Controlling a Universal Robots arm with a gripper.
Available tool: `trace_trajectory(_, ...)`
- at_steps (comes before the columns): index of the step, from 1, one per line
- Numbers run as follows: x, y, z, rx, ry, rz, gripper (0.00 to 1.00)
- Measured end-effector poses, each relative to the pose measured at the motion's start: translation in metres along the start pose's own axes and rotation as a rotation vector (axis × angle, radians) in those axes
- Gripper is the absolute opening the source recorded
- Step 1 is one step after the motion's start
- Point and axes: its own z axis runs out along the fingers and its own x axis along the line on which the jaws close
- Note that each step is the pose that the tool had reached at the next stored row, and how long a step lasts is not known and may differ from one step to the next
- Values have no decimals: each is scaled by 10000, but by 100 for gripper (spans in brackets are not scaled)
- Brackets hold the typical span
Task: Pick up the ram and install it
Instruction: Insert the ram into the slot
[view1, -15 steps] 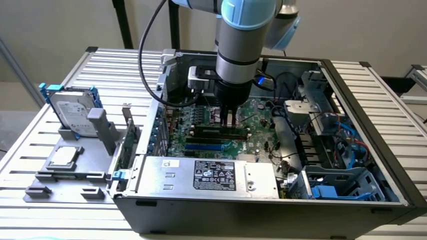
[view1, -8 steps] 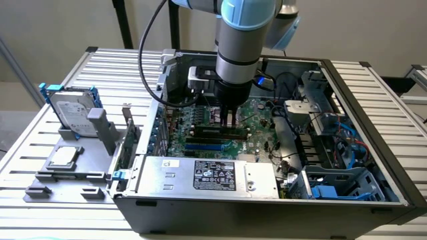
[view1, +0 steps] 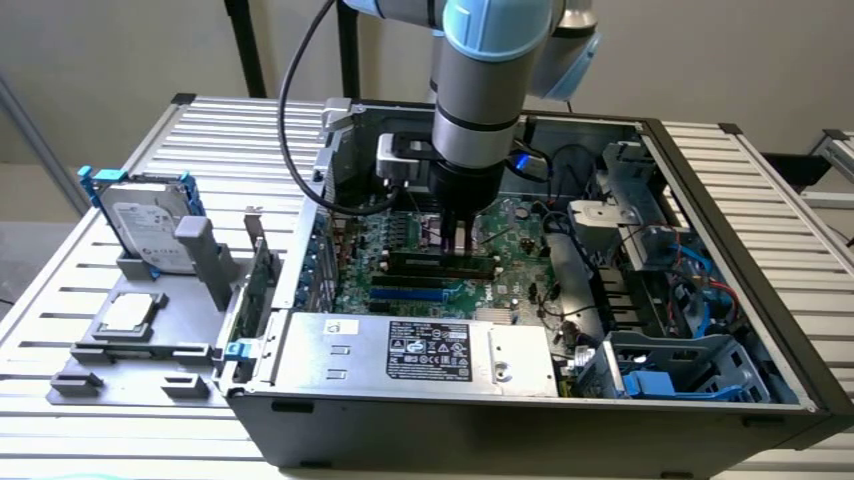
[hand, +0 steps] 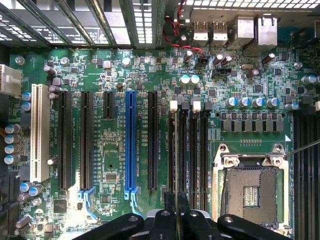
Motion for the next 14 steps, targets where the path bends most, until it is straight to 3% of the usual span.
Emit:
trace_trajectory(11, 0, -2, 0, 8, 7, -126, 15)
trace_trajectory(12, 0, -2, 0, 8, 8, -128, 21)
trace_trajectory(14, 0, -1, -6, 7, 12, -129, 21)
